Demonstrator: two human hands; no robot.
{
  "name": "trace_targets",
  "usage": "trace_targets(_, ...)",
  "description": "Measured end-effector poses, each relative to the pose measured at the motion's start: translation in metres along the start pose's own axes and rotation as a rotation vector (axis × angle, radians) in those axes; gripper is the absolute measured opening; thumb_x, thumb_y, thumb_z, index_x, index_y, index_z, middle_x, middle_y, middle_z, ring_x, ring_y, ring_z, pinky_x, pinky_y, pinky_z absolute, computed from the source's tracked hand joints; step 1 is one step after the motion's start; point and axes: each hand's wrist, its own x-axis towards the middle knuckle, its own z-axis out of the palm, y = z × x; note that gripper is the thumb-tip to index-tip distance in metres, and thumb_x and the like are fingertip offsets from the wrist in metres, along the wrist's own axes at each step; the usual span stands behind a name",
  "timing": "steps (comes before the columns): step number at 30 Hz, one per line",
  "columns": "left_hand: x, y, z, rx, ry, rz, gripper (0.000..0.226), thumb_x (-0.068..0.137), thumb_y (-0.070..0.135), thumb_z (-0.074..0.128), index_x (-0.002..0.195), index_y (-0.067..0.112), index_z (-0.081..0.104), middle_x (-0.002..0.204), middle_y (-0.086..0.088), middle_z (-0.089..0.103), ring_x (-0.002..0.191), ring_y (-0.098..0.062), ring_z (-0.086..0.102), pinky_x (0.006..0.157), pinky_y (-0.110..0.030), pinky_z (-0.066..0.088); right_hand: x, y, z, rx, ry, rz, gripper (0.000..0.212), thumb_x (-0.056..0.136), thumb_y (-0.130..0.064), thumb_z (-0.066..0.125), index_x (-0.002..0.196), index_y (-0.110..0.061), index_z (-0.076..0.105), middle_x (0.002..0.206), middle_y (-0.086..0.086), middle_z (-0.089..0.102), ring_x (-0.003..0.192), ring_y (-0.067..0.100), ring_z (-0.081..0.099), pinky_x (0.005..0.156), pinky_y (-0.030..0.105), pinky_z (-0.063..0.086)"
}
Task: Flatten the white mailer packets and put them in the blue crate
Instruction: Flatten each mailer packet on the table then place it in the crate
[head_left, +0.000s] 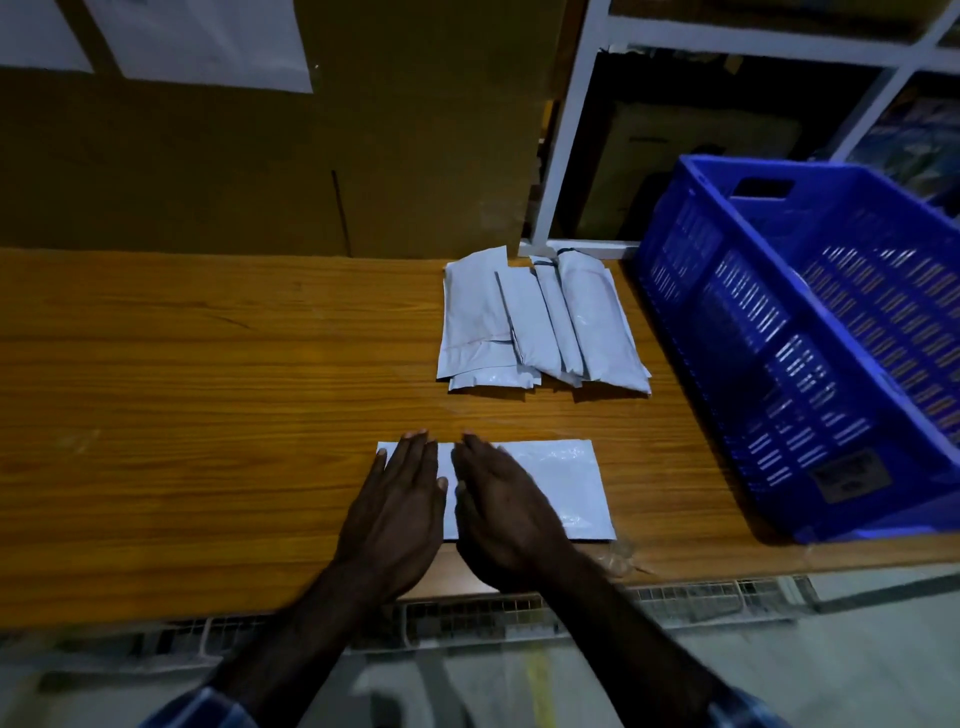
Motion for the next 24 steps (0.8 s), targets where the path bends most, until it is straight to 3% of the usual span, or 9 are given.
trace_targets(2, 0.005, 0.01, 0.003, -0.057, 0.027, 0.011, 0.078, 0.095, 0.048, -0.011, 0.152, 0.006, 0.021, 0.158, -0.006, 0.014, 0.149, -0.018, 0.013, 0.12, -0.036, 0.001, -0.003, 0.009, -0.008, -0.051, 0.057, 0.043, 0.054, 0.096, -0.024, 0.032, 0.135, 0.005, 0.053, 0.142, 0.024, 0.051, 0.131, 0.035, 0.05, 0.112, 0.046, 0.038)
trace_targets(4, 0.006, 0.019, 0.007, -0.072, 0.018, 0.02, 0.082, 0.095, 0.05, -0.014, 0.151, 0.006, 0.028, 0.157, -0.006, 0.022, 0.147, -0.019, 0.019, 0.122, -0.036, 0.0, -0.007, 0.017, -0.007, -0.073, 0.043, 0.08, 0.054, 0.095, -0.025, 0.032, 0.13, 0.008, 0.057, 0.135, 0.027, 0.056, 0.125, 0.04, 0.055, 0.106, 0.055, 0.042)
trace_targets(7, 0.003, 0.021, 0.013, -0.038, -0.016, 0.015, 0.065, 0.104, 0.04, 0.006, 0.145, 0.005, 0.041, 0.153, -0.01, 0.036, 0.142, -0.023, 0.034, 0.116, -0.041, 0.013, -0.014, 0.022, 0.0, -0.087, 0.002, 0.092, 0.053, 0.1, -0.028, 0.03, 0.132, 0.006, 0.056, 0.139, 0.025, 0.053, 0.13, 0.038, 0.051, 0.111, 0.051, 0.038)
trace_targets(10, -0.001, 0.02, 0.016, -0.014, 0.009, 0.023, 0.055, 0.104, 0.035, 0.02, 0.147, 0.006, 0.038, 0.155, -0.009, 0.033, 0.145, -0.021, 0.028, 0.115, -0.043, 0.017, -0.021, 0.024, 0.006, -0.138, 0.03, 0.046, 0.048, 0.104, -0.024, 0.032, 0.137, 0.005, 0.051, 0.146, 0.024, 0.047, 0.139, 0.034, 0.042, 0.115, 0.048, 0.033)
trace_targets(15, 0.0, 0.02, 0.017, 0.058, 0.027, 0.039, 0.056, 0.103, 0.035, 0.019, 0.144, 0.005, 0.044, 0.153, -0.011, 0.038, 0.143, -0.023, 0.033, 0.113, -0.045, 0.021, -0.023, 0.024, 0.008, -0.172, 0.01, 0.038, 0.05, 0.106, -0.026, 0.029, 0.14, 0.004, 0.049, 0.149, 0.023, 0.042, 0.142, 0.032, 0.038, 0.116, 0.047, 0.031)
trace_targets(18, 0.004, 0.024, 0.014, 0.081, 0.017, 0.029, 0.061, 0.104, 0.034, 0.012, 0.139, 0.003, 0.05, 0.147, -0.015, 0.045, 0.137, -0.026, 0.043, 0.113, -0.049, 0.031, -0.017, 0.021, -0.001, -0.135, -0.026, 0.065, 0.06, 0.106, -0.032, 0.016, 0.14, 0.004, 0.049, 0.149, 0.023, 0.043, 0.14, 0.034, 0.04, 0.114, 0.051, 0.035)
trace_targets(20, 0.007, 0.03, 0.009, 0.046, 0.047, 0.065, 0.057, 0.103, 0.032, 0.018, 0.139, 0.001, 0.049, 0.147, -0.015, 0.046, 0.137, -0.027, 0.043, 0.113, -0.048, 0.028, -0.016, 0.021, -0.009, -0.109, -0.004, 0.104, 0.066, 0.105, -0.034, 0.008, 0.139, 0.004, 0.049, 0.148, 0.022, 0.044, 0.139, 0.033, 0.042, 0.115, 0.051, 0.033)
trace_targets(24, 0.012, 0.043, 0.007, 0.056, 0.037, 0.14, 0.058, 0.104, 0.03, 0.015, 0.137, 0.001, 0.052, 0.145, -0.015, 0.048, 0.138, -0.027, 0.042, 0.109, -0.047, 0.024, -0.024, 0.032, -0.009, -0.167, -0.011, 0.113, 0.055, 0.103, -0.026, 0.022, 0.137, 0.006, 0.051, 0.147, 0.024, 0.045, 0.139, 0.036, 0.042, 0.116, 0.048, 0.025)
